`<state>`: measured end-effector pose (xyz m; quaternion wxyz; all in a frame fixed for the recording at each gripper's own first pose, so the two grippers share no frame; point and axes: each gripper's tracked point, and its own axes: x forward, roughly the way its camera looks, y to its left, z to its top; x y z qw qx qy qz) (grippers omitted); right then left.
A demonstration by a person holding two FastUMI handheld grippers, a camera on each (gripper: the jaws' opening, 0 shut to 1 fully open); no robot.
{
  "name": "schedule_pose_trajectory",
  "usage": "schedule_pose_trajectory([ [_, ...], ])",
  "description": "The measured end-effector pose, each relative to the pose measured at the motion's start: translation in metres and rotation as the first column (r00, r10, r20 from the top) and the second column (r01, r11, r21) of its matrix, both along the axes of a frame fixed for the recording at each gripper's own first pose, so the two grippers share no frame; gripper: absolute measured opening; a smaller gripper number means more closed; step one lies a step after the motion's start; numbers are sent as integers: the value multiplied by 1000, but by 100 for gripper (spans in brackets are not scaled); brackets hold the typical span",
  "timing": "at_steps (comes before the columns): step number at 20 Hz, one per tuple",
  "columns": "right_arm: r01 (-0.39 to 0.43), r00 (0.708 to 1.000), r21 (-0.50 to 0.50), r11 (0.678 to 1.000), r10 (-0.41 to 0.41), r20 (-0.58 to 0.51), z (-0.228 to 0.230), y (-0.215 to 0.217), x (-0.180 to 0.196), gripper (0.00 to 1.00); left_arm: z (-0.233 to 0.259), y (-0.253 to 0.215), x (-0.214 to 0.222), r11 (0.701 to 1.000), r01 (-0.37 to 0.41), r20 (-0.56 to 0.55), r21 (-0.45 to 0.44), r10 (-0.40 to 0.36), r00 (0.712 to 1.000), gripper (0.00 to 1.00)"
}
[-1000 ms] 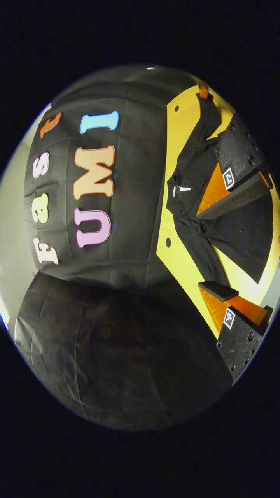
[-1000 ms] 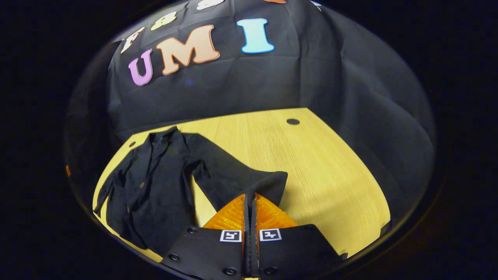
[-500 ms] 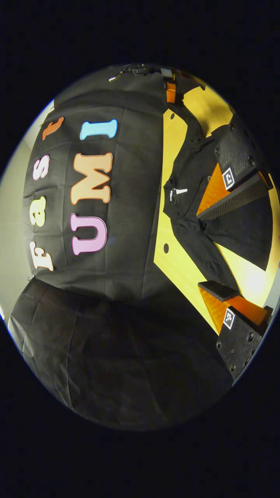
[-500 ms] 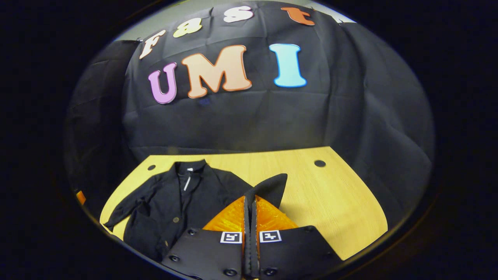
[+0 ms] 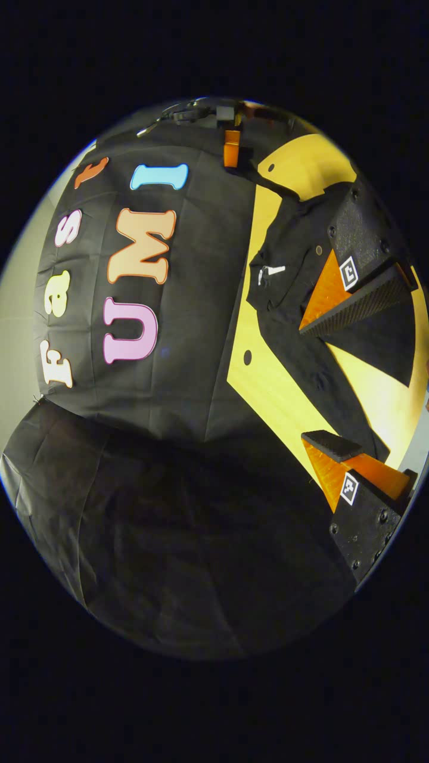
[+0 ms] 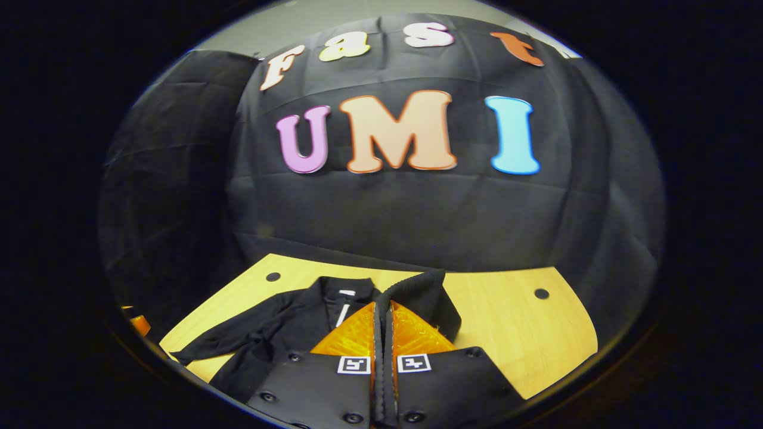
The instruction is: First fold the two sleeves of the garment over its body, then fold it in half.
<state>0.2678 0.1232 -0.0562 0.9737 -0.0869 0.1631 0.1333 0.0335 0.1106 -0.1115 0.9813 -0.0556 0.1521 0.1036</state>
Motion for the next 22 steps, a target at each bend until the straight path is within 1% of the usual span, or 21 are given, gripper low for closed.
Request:
schedule_pose_trajectory([
  [2, -69, 998, -7, 998, 69, 10, -3, 42, 7, 2, -5, 9, -3, 1000, -1, -16, -4, 1, 1000, 94],
  [3, -101, 995, -6, 995, 101, 2, -8, 62, 9, 3, -8, 13, -4, 1000, -2, -28, -8, 2, 1000, 94],
  [4, -127, 992, -6, 992, 127, -11, -15, 82, 10, 2, -13, 16, -5, 1000, -2, -46, -14, 2, 999, 94],
  [6, -181, 983, 4, 984, 181, -41, -28, 119, 10, 2, -22, 24, -9, 1000, -9, -74, -23, 7, 997, 95],
  [9, -246, 967, -12, 969, 244, -76, -55, 167, 12, 2, -29, 33, -13, 999, -28, -96, -34, 24, 995, 96],
  [12, -299, 946, -20, 954, 293, -138, -95, 207, 13, 2, -40, 42, -18, 999, -40, -122, -30, 36, 992, 96],
  [15, -323, 930, -38, 945, 310, -198, -136, 230, 23, 2, -52, 48, -22, 999, -44, -151, -23, 40, 988, 96],
  [16, -325, 926, -43, 945, 308, -217, -148, 235, 24, 4, -56, 49, -24, 999, -44, -159, -23, 40, 986, 96],
  [18, -319, 921, -45, 947, 299, -252, -167, 238, 25, 2, -64, 50, -26, 999, -47, -181, -23, 42, 983, 96],
  [22, -315, 911, -67, 947, 282, -301, -196, 245, 33, 2, -80, 48, -32, 998, -52, -222, -45, 41, 974, 96],
])
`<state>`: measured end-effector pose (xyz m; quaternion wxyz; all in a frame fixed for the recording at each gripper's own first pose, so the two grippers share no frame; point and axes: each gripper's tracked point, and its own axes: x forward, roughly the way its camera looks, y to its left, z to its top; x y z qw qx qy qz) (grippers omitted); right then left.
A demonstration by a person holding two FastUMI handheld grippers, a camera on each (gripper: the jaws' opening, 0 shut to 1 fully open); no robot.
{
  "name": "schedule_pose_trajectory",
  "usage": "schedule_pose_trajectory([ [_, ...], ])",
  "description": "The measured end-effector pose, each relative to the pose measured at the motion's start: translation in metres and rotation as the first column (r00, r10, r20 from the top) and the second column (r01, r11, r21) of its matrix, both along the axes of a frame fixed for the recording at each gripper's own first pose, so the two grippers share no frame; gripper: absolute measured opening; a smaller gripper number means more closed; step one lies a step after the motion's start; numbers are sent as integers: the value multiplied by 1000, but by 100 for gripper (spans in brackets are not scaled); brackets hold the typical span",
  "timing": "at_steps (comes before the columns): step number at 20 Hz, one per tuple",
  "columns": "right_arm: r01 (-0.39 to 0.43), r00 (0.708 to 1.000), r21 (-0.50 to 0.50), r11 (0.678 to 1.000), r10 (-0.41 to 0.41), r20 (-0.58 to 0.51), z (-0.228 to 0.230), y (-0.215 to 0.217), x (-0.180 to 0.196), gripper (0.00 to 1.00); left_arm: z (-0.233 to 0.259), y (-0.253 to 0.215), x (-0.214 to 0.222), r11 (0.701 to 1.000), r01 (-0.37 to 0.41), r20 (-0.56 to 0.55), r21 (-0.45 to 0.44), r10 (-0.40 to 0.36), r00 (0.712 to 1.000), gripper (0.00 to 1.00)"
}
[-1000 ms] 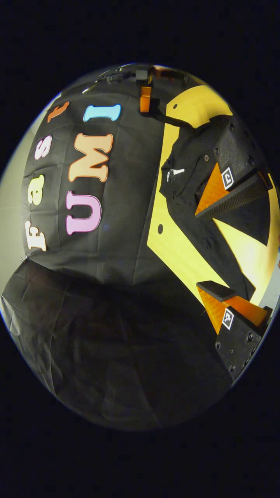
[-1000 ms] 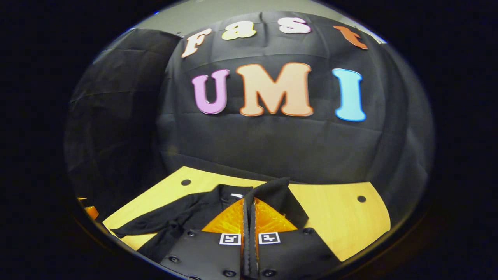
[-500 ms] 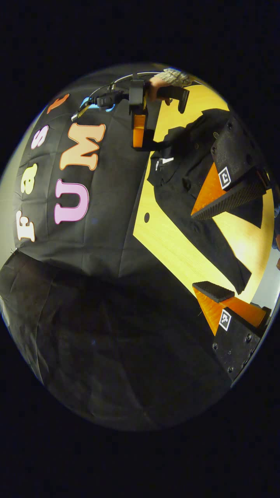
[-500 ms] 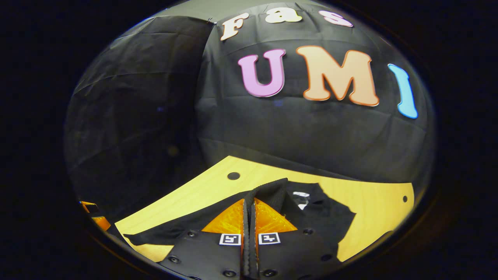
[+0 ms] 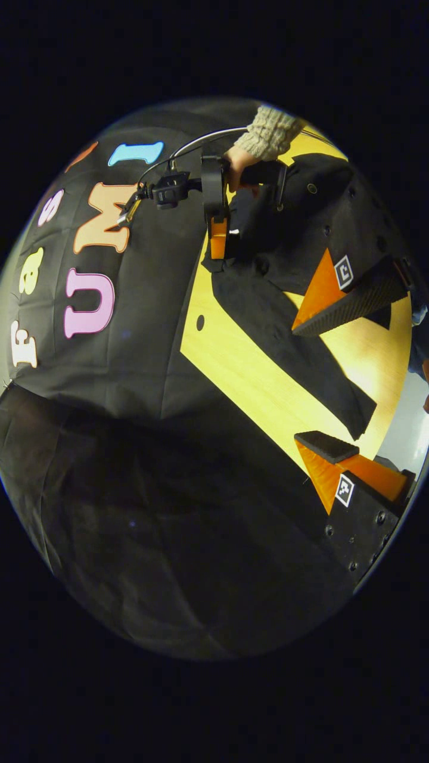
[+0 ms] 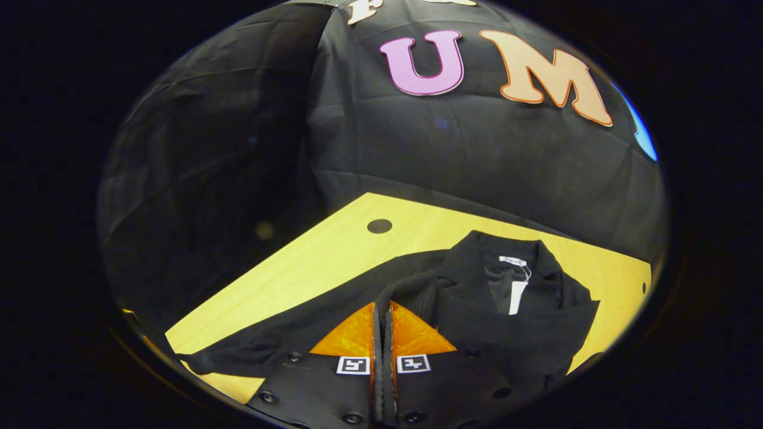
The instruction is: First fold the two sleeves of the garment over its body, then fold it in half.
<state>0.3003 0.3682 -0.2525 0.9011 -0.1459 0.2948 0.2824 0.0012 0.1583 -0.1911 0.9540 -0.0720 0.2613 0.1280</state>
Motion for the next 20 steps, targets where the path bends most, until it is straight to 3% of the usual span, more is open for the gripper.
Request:
schedule_pose_trajectory([
  [2, -9, 1000, -19, 1000, 8, -28, -13, 3, -1, 2, -2, 1, 0, 1000, -6, -3, -8, 6, 1000, 96],
  [4, -35, 998, -7, 999, 34, -62, -12, 5, -8, 12, -4, 2, 0, 1000, -12, -2, -4, 12, 1000, 96],
  [5, -39, 997, -4, 999, 39, -65, -19, 8, -9, 11, -6, 3, 1, 1000, -15, -6, -1, 15, 1000, 96],
  [8, -41, 996, -13, 999, 40, -74, -26, 9, -8, 34, -12, 2, -2, 1000, -21, -26, -10, 21, 999, 96],
  [9, -45, 996, -24, 999, 43, -75, -30, 10, -7, 35, -15, 0, -2, 1000, -23, -28, -20, 23, 999, 96],
  [13, -51, 998, -74, 996, 48, -43, -18, -5, -14, 94, -27, -4, -4, 999, -23, -51, -36, 21, 999, 96],
  [20, 11, 1000, 46, 999, -12, 26, 50, -35, -18, 97, -54, 2, -8, 999, -39, -93, -26, 37, 995, 96],
])
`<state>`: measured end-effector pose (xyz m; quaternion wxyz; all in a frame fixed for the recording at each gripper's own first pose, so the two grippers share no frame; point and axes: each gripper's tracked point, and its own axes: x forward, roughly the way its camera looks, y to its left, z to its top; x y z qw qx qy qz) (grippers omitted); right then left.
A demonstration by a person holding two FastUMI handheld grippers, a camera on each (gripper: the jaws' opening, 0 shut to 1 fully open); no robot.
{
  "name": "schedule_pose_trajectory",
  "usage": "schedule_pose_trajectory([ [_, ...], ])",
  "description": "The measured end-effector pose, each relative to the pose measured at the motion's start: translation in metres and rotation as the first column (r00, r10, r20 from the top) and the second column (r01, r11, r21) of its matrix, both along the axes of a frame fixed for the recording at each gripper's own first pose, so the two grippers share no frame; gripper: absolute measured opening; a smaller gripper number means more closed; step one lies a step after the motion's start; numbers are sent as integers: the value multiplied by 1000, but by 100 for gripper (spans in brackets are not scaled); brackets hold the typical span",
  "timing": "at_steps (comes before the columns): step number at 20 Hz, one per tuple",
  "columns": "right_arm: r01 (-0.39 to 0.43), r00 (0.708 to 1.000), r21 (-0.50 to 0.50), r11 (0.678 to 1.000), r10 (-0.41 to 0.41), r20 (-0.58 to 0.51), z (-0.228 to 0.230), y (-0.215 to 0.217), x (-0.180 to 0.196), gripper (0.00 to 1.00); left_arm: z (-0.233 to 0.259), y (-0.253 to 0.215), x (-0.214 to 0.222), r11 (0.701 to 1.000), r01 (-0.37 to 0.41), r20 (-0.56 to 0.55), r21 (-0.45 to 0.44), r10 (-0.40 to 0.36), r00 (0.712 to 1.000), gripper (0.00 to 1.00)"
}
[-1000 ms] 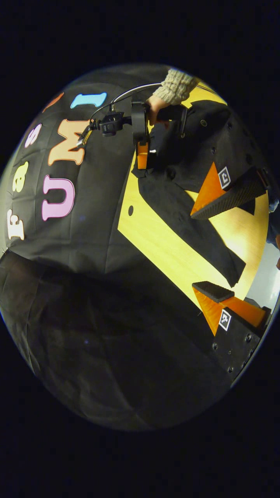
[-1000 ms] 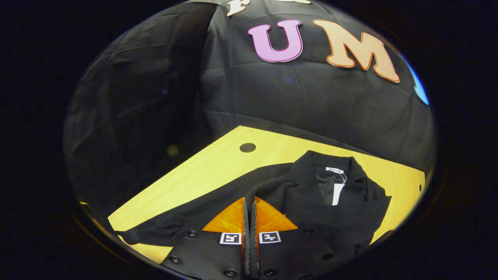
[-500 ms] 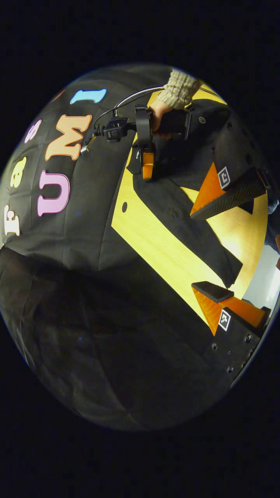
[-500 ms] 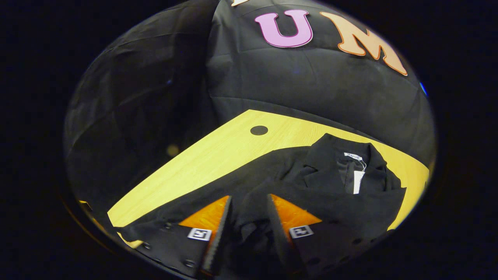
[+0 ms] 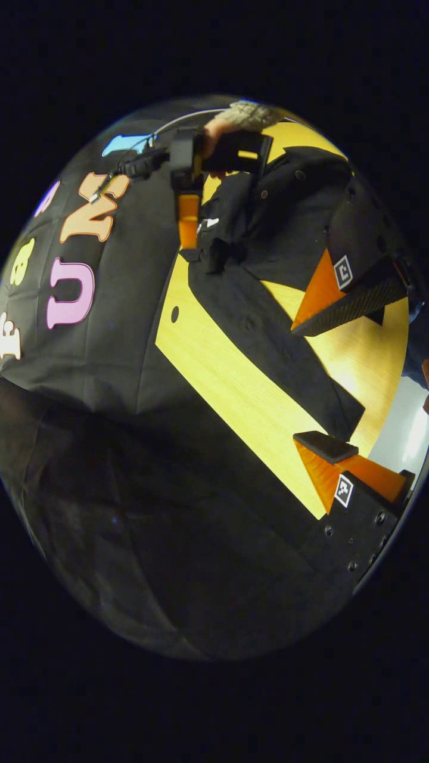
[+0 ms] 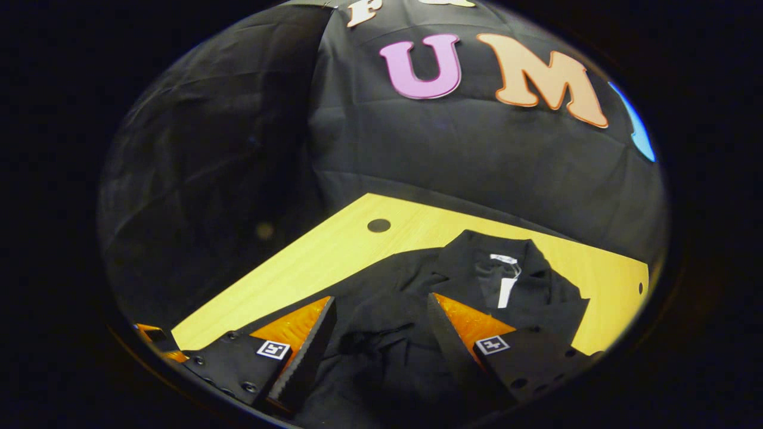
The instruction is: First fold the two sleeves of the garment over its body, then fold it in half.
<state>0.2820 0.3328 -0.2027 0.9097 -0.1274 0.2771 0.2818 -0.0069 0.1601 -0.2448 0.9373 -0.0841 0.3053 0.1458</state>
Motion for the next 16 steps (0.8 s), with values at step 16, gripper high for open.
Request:
schedule_pose_trajectory([
  [16, 291, 942, -29, 956, -281, 183, 77, -169, -49, 97, -73, 18, -21, 1000, -19, -122, 24, 22, 992, 94],
])
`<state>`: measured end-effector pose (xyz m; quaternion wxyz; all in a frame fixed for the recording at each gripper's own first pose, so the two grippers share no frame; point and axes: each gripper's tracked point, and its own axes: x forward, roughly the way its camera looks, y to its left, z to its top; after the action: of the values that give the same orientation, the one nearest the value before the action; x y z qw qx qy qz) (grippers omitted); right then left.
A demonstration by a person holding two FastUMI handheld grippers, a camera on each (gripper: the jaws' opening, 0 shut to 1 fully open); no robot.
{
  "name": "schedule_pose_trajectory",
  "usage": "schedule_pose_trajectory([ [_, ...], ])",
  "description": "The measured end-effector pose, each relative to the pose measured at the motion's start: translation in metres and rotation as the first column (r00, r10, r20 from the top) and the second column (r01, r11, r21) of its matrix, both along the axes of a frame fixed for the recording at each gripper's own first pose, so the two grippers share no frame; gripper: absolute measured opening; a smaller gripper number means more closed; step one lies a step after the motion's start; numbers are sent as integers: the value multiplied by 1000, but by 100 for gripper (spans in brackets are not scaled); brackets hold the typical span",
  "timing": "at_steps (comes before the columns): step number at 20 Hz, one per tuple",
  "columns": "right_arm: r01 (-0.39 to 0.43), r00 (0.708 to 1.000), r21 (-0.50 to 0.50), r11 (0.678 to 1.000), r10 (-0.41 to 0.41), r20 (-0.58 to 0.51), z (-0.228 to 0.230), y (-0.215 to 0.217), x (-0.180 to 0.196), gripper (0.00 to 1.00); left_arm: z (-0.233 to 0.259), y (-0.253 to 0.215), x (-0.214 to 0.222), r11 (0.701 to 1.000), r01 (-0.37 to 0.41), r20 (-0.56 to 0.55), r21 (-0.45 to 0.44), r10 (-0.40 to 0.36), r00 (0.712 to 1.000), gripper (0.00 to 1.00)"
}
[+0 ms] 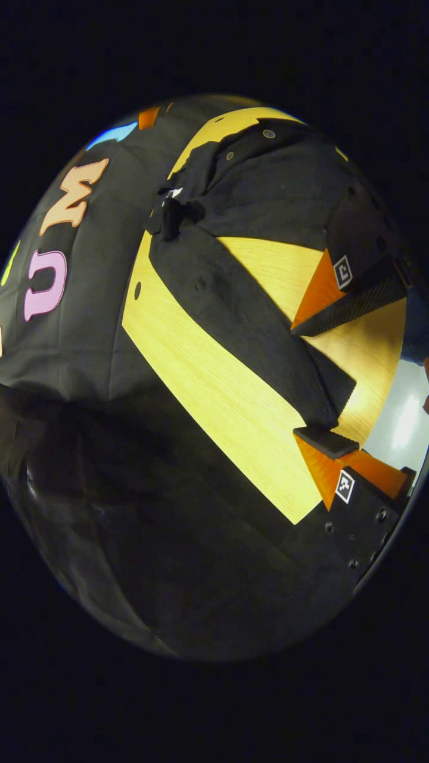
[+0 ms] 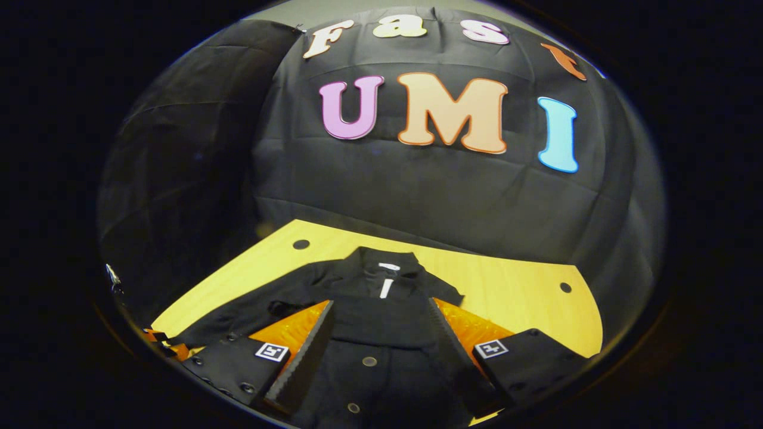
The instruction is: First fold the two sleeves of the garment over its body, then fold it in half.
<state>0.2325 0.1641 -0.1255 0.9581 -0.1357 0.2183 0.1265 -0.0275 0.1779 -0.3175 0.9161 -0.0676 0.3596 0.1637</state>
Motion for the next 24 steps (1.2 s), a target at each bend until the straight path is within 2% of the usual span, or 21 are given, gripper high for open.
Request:
schedule_pose_trajectory([
  [6, 135, 990, 29, 990, -136, 39, 13, -53, -13, 97, -9, 3, 0, 999, 32, -7, 38, -32, 999, 92],
  [7, 148, 988, 27, 989, -149, 35, 13, -59, -16, 97, -8, 3, 1, 999, 28, 1, 36, -28, 1000, 89],
  [8, 159, 987, 26, 987, -160, 32, 13, -64, -20, 97, -9, 3, 0, 999, 21, 0, 25, -21, 1000, 93],
  [12, 181, 983, 28, 983, -181, 19, 6, -72, -35, 97, -8, 1, -1, 999, 40, 13, 24, -40, 999, 92],
  [16, 193, 981, 55, 980, -193, 3, -1, -73, -45, 97, -7, 0, -1, 998, 61, 13, 23, -61, 998, 84],
  [18, 193, 981, 70, 979, -193, -6, -6, -71, -47, 97, -7, 2, 0, 998, 64, 8, 27, -64, 998, 70],
  [20, 192, 981, 85, 978, -192, -14, -10, -67, -46, 97, -7, 3, -1, 996, 83, -6, 33, -82, 997, 67],
  [22, 190, 982, 99, 977, -189, -18, -13, -65, -46, 97, -7, 5, -1, 995, 98, -15, 36, -98, 995, 38],
  [24, 186, 983, 108, 977, -185, -25, -16, -63, -47, 97, -8, 8, -3, 993, 108, -35, 45, -106, 994, 22],
])
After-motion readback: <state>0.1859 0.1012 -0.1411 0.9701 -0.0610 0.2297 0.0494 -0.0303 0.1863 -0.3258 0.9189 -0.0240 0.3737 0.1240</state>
